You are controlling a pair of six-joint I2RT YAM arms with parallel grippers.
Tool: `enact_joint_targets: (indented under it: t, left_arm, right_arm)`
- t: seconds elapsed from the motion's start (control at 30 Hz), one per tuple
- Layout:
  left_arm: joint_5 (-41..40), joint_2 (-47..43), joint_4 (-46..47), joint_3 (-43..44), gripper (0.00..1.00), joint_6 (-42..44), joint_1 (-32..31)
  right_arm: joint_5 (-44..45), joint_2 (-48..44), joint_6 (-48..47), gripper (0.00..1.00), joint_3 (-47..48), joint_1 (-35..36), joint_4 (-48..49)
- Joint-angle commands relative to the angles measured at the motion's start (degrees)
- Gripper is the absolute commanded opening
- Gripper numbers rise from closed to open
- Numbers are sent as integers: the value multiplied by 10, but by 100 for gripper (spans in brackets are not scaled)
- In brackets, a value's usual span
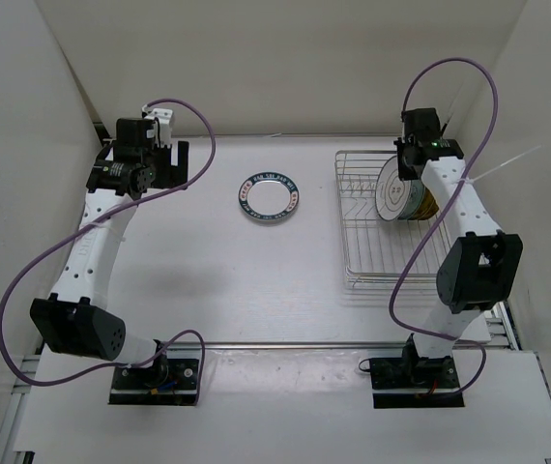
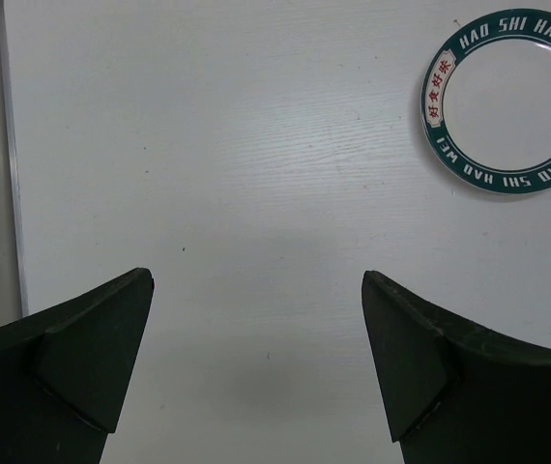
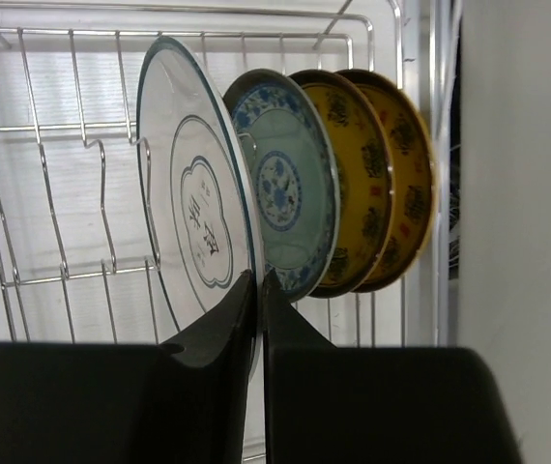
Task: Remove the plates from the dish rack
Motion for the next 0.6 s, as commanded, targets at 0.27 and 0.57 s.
enact_joint_targets:
  t: [0.27, 0.57]
  left_arm:
    - [-7, -1, 56, -24, 100, -2, 3]
    - [243, 50, 71, 44, 100, 5, -34]
  right_arm:
    - [105, -103, -9, 0, 95, 43, -16]
    - [-59, -186, 1, 0, 123, 61, -68]
